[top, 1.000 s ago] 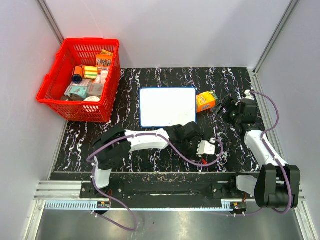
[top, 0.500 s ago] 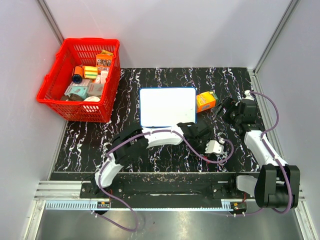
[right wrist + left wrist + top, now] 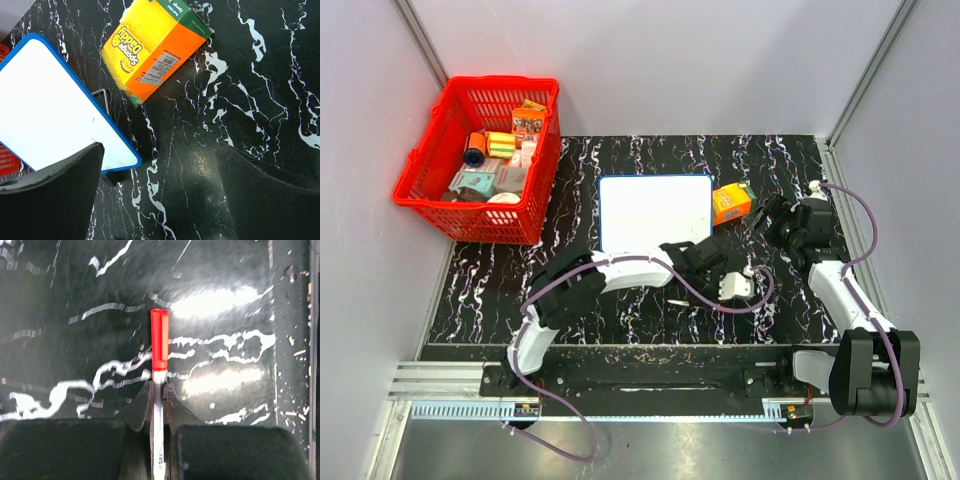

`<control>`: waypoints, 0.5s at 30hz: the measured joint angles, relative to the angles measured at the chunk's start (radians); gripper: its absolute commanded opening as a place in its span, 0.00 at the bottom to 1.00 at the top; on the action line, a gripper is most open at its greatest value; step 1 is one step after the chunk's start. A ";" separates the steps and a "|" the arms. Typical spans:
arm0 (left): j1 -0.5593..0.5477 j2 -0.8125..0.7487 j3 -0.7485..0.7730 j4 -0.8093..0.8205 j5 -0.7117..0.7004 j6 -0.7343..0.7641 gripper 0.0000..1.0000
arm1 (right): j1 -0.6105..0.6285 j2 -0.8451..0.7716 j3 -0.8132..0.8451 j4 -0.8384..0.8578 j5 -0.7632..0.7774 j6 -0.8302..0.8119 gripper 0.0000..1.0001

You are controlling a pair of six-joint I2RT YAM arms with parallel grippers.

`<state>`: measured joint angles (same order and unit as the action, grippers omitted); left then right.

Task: Write a sentence on the whiteboard
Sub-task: Pick up the whiteboard marker at the center of the board.

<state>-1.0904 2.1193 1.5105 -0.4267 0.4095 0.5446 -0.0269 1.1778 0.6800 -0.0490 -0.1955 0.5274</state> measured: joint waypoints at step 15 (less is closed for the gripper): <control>0.324 -0.330 -0.419 0.238 0.150 -0.348 0.00 | 0.083 0.015 0.002 0.150 -0.251 0.000 1.00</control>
<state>-0.7662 1.7893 1.0916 -0.1890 0.5591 0.1963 0.0563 1.1927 0.6823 0.1013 -0.4465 0.5270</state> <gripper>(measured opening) 0.060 0.994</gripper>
